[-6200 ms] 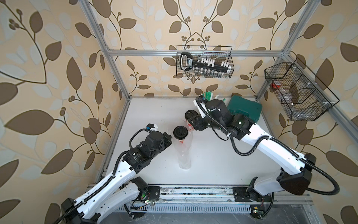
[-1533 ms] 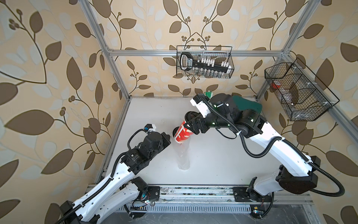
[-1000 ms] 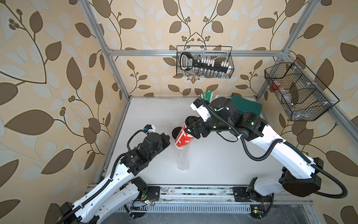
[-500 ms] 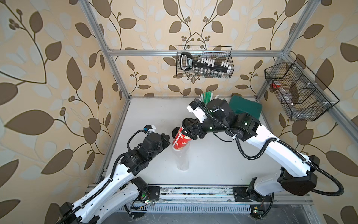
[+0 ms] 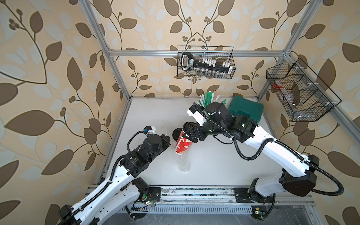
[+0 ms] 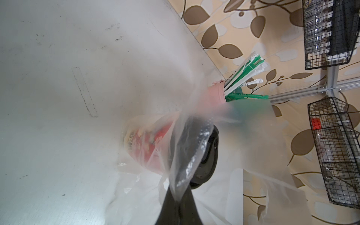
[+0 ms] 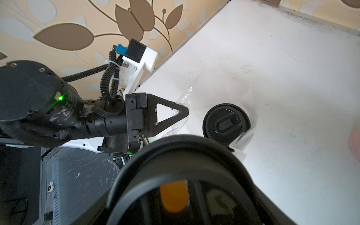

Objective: Pack milk tea into plastic carrier bags
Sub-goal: Place the milk tea cup in the plastic carrier bag.

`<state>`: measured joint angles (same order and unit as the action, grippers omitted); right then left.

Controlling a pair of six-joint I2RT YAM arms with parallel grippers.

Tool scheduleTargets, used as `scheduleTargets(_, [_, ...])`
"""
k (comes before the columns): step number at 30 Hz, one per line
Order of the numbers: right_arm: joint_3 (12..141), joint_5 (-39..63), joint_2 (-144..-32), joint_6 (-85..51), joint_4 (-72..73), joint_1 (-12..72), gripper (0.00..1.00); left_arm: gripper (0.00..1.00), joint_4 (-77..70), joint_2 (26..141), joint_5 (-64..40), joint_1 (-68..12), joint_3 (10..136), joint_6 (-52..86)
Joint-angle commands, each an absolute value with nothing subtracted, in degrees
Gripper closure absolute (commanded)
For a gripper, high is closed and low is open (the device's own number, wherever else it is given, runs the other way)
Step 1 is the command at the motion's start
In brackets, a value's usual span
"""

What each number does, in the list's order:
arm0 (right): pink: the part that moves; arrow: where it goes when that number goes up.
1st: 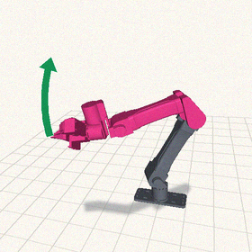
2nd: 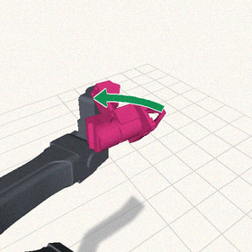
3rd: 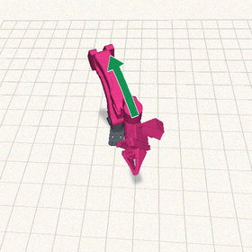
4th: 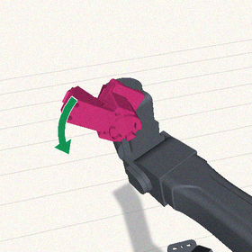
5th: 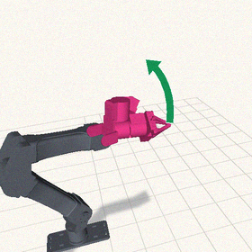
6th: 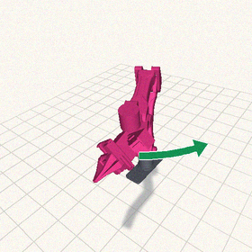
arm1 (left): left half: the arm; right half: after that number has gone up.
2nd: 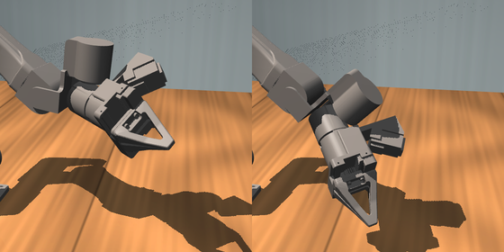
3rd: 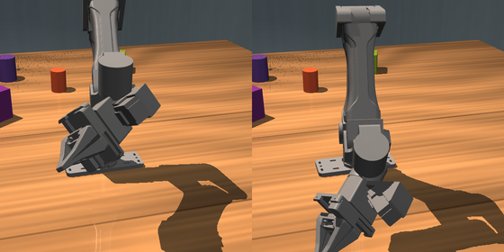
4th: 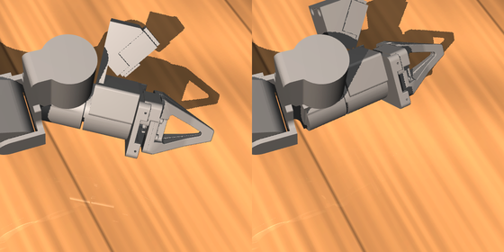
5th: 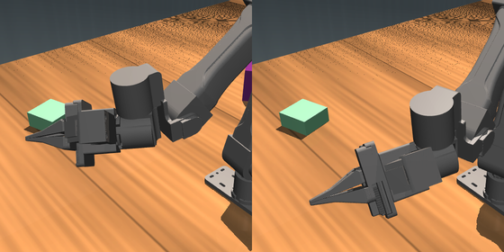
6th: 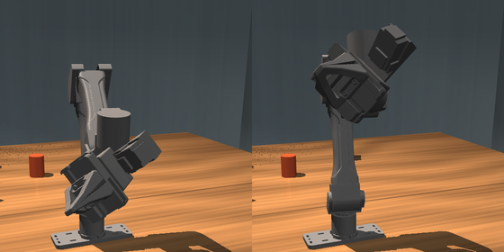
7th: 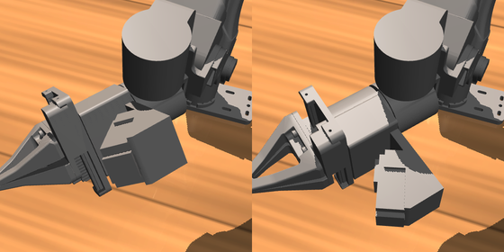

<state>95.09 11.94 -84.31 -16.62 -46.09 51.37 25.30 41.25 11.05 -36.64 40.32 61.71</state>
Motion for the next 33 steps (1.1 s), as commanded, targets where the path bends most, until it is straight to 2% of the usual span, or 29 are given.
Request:
scheduleTargets(1, [96.42, 10.73, -85.46, -15.65, -48.85, 52.02, 0.33, 1.00, 24.57, 40.80, 12.92, -36.17, 40.12, 61.96])
scheduleTargets(21, [101.99, -2.33, -92.08, -12.74, -56.48, 58.96, 0.32, 1.00, 23.57, 41.48, 12.74, -36.17, 40.05, 61.70])
scheduleTargets(33, [99.35, -2.42, -93.83, -12.02, -56.22, 60.34, 0.30, 1.00, 23.23, 41.48, 12.39, -36.14, 39.62, 61.70])
